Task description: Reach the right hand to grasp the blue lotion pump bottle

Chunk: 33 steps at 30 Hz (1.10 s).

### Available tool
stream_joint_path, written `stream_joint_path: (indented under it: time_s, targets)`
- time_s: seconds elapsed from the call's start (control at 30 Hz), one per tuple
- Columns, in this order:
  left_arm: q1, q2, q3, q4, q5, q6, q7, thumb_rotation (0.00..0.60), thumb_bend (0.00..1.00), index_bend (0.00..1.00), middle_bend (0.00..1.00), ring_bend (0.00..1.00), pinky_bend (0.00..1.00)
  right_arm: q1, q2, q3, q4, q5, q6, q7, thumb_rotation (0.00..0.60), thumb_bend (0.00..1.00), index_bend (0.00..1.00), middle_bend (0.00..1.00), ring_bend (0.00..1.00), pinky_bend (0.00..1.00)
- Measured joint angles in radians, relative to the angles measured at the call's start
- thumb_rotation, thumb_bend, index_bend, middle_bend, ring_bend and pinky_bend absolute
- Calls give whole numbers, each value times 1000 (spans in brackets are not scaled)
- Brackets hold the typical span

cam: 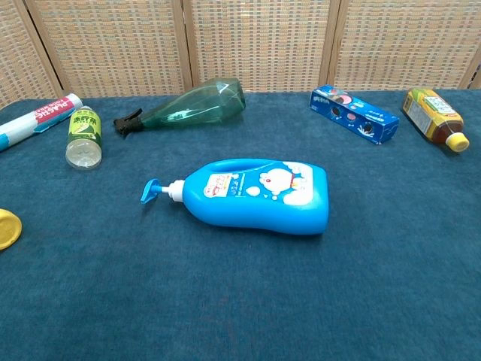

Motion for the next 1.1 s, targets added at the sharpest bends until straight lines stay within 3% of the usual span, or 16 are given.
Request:
stream_joint_path:
  time_s: [0.97,1.03,1.07,1.1]
  targets:
    - [8,19,-2,-13,11,18,-37,514,181,0,0,0,0,16,-35,-21,-8,-35,-25,-26,600,62,0,1,0,0]
    - [9,18,-2,-13,11,19,-34,514,181,0,0,0,0,26,-42,-12,-18,-37,-27,-27,600,72,0,52,5,0]
    - [9,18,-2,-13,10,19,-33,514,180,0,0,0,0,31,-45,-7,-24,-37,-29,-31,600,95,0,127,47,8]
    - [9,18,-3,-13,8,17,-33,514,180,0,0,0,0,37,-48,-2,-31,-37,-32,-38,600,144,0,263,154,66]
